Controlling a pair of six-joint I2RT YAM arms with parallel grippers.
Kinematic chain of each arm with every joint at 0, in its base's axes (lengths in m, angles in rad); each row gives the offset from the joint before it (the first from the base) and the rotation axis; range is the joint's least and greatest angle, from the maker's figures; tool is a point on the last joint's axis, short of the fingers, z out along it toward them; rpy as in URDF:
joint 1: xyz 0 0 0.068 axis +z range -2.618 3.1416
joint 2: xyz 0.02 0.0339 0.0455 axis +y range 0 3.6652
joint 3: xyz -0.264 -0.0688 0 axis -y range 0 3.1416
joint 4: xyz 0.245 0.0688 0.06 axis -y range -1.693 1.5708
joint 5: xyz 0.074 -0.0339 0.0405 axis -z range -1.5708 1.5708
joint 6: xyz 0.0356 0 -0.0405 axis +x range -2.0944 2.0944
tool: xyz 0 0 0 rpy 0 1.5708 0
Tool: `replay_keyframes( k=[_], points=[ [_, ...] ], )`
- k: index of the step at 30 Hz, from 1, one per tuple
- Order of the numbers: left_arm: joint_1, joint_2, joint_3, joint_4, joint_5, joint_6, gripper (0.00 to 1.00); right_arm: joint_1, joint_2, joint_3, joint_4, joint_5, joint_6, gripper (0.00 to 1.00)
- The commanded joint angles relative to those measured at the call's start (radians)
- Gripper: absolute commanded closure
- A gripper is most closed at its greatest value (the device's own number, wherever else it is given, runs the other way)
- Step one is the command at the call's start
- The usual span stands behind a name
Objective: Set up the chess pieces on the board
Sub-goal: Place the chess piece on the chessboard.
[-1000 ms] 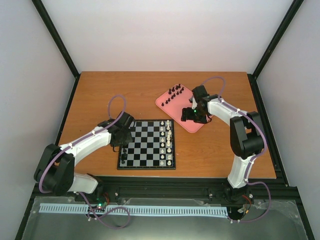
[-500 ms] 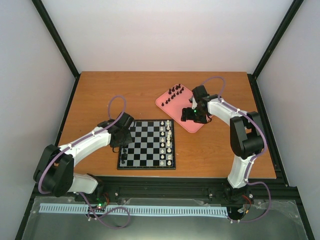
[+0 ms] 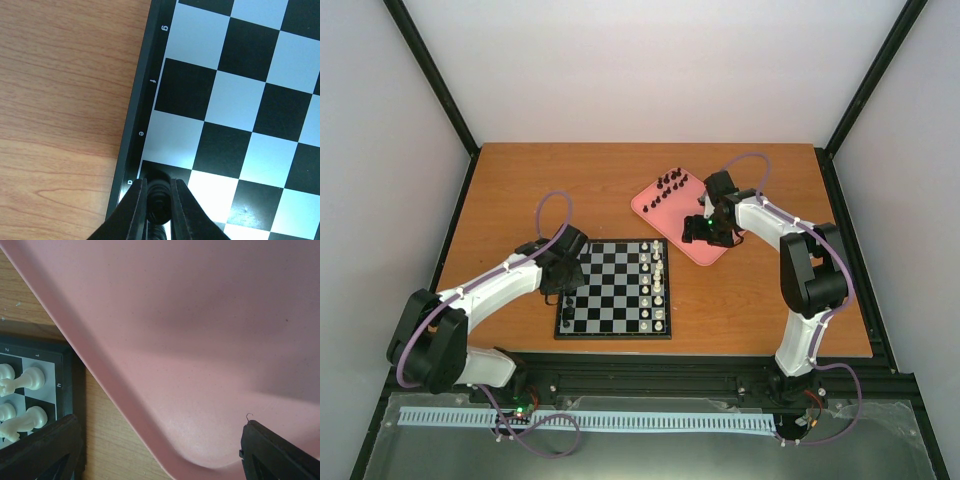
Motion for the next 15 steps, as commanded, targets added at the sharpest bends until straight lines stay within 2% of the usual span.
replay_keyframes(
  k=[1, 9, 15],
  points=[
    [-0.009, -0.017, -0.015, -0.005, -0.011, 0.011, 0.90, 0.008, 0.016, 0.011, -0.002, 0.003, -0.008, 0.00],
    [-0.009, -0.023, -0.016, -0.012, -0.017, 0.009, 0.82, 0.007, 0.013, 0.007, 0.001, -0.001, -0.010, 0.00],
    [-0.009, -0.017, -0.012, -0.005, -0.014, 0.010, 0.81, 0.007, 0.012, 0.008, 0.001, -0.002, -0.009, 0.00]
  ],
)
